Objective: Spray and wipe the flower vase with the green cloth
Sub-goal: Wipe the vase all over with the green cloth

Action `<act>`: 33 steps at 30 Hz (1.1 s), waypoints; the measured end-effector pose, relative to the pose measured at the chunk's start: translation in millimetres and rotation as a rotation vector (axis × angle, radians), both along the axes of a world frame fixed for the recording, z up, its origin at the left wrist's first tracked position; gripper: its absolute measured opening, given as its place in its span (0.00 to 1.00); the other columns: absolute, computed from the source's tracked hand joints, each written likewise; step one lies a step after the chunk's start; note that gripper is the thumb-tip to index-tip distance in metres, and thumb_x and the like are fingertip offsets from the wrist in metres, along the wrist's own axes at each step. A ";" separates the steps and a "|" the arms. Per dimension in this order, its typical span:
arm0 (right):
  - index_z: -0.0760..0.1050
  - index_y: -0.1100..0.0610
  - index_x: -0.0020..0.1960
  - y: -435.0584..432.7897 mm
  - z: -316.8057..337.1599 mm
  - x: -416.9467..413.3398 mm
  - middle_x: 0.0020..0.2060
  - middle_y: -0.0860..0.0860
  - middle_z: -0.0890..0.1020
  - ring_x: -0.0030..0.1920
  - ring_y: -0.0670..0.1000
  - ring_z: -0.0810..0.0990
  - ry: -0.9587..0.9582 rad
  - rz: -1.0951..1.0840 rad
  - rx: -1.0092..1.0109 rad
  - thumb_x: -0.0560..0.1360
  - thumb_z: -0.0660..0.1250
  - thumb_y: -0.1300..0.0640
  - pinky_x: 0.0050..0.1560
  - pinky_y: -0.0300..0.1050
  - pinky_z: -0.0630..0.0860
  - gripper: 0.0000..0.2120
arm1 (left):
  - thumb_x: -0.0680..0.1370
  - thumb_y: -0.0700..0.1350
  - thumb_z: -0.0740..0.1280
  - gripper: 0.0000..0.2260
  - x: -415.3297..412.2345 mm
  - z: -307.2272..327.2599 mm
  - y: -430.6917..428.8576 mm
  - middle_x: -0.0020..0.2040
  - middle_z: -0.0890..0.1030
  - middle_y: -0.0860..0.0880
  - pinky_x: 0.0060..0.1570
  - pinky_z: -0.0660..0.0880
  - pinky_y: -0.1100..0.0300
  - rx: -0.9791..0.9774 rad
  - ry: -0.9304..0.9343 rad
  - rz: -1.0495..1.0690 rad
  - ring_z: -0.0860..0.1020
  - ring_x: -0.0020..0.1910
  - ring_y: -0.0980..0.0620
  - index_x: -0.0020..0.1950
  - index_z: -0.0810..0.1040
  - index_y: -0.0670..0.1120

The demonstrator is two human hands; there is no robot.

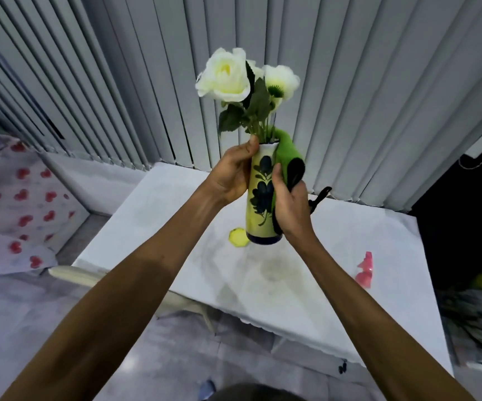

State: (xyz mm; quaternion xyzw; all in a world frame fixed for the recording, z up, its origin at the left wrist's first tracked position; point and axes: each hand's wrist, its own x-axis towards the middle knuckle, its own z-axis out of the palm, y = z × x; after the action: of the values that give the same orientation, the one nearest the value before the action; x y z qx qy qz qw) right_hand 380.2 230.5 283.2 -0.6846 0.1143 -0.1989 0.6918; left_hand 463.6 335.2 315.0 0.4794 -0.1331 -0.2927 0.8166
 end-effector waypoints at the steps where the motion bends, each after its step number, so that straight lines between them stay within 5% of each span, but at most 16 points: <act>1: 0.71 0.52 0.74 1.5 -0.9 -0.4 0.67 0.47 0.80 0.67 0.44 0.78 -0.027 -0.010 -0.067 0.77 0.61 0.37 0.69 0.44 0.74 0.30 | 0.85 0.45 0.54 0.17 -0.4 2.5 -1.9 0.53 0.83 0.41 0.63 0.75 0.49 0.014 -0.019 0.002 0.81 0.53 0.43 0.61 0.78 0.36; 4: 0.56 0.51 0.81 1.5 -0.7 -1.5 0.77 0.45 0.67 0.70 0.37 0.71 -0.159 -0.026 -0.285 0.78 0.62 0.44 0.64 0.27 0.70 0.34 | 0.85 0.47 0.54 0.19 -0.2 10.6 -9.0 0.54 0.82 0.39 0.62 0.75 0.49 0.031 -0.061 -0.002 0.80 0.54 0.41 0.62 0.76 0.34; 8: 0.59 0.56 0.80 -2.3 -4.2 -6.6 0.82 0.56 0.54 0.80 0.58 0.58 -0.320 -0.037 -0.705 0.80 0.59 0.49 0.72 0.43 0.65 0.31 | 0.84 0.49 0.57 0.23 1.5 22.1 -17.0 0.66 0.74 0.32 0.69 0.70 0.44 0.031 -0.040 0.005 0.75 0.63 0.37 0.68 0.71 0.30; 12: 0.62 0.55 0.79 -13.8 -14.7 -15.8 0.81 0.55 0.56 0.81 0.65 0.51 -0.352 -0.003 -0.960 0.77 0.66 0.53 0.67 0.60 0.73 0.32 | 0.84 0.50 0.58 0.19 5.0 28.3 -19.2 0.45 0.86 0.43 0.47 0.81 0.55 0.040 -0.073 -0.069 0.84 0.45 0.46 0.50 0.82 0.38; 21: 0.68 0.54 0.77 -29.7 -26.4 -33.9 0.77 0.50 0.68 0.76 0.67 0.60 -0.383 0.086 -1.200 0.69 0.71 0.51 0.69 0.65 0.66 0.37 | 0.83 0.55 0.60 0.21 4.7 17.6 -27.4 0.50 0.79 0.41 0.49 0.78 0.52 0.065 -0.019 -0.116 0.79 0.46 0.44 0.61 0.72 0.36; 29: 0.76 0.58 0.70 -39.3 -26.9 -54.3 0.72 0.51 0.75 0.72 0.66 0.68 -0.427 0.093 -1.225 0.71 0.72 0.56 0.69 0.66 0.65 0.28 | 0.83 0.53 0.59 0.22 4.6 25.9 -41.7 0.56 0.79 0.36 0.52 0.78 0.48 0.065 -0.047 -0.047 0.79 0.49 0.42 0.61 0.75 0.34; 33: 0.78 0.60 0.66 -42.3 -49.5 -74.2 0.63 0.56 0.82 0.60 0.65 0.79 -0.421 0.120 -1.297 0.72 0.63 0.54 0.58 0.61 0.74 0.24 | 0.80 0.53 0.62 0.20 6.0 33.1 -46.0 0.55 0.81 0.38 0.53 0.81 0.50 0.042 -0.044 -0.018 0.80 0.52 0.43 0.59 0.77 0.36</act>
State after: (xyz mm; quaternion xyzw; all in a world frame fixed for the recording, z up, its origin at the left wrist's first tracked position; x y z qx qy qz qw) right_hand 306.0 188.2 233.7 -0.9125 -0.2031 -0.3176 0.1591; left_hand 469.6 289.2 348.1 0.5016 -0.1493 -0.2919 0.8006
